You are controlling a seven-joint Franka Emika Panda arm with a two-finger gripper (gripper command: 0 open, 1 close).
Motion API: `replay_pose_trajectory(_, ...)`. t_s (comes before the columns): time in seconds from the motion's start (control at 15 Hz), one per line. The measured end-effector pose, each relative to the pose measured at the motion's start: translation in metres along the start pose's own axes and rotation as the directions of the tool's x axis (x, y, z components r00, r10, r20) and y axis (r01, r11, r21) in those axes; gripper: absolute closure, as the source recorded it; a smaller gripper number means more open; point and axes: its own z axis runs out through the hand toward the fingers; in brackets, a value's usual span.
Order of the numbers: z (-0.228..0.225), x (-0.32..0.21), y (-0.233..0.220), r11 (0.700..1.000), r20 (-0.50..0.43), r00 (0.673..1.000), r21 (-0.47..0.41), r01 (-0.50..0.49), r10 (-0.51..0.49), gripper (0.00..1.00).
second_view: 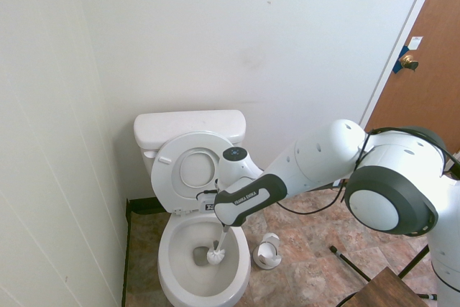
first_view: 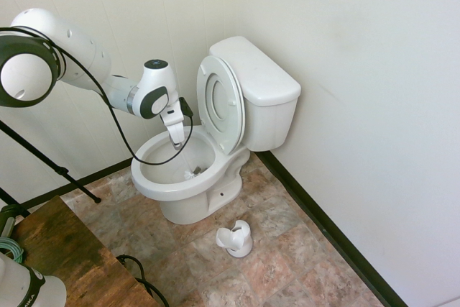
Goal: Clean the toilet
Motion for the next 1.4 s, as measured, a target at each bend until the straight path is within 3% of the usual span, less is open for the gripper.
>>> replay_pose_trajectory(0.33, -0.011, 0.045, -0.041, 0.992, -0.011, 0.997, 0.098, -0.079, 0.081, 1.0)
replay_pose_trajectory(0.73, -0.013, 0.023, -0.083, 0.985, -0.002, 0.997, 0.158, -0.075, 0.076, 1.0)
replay_pose_trajectory(1.13, -0.015, -0.014, -0.087, 0.989, -0.02, 0.999, 0.142, -0.028, 0.031, 1.0)
replay_pose_trajectory(1.4, -0.051, -0.016, -0.062, 0.995, -0.047, 0.999, 0.103, 0.006, -0.001, 1.0)
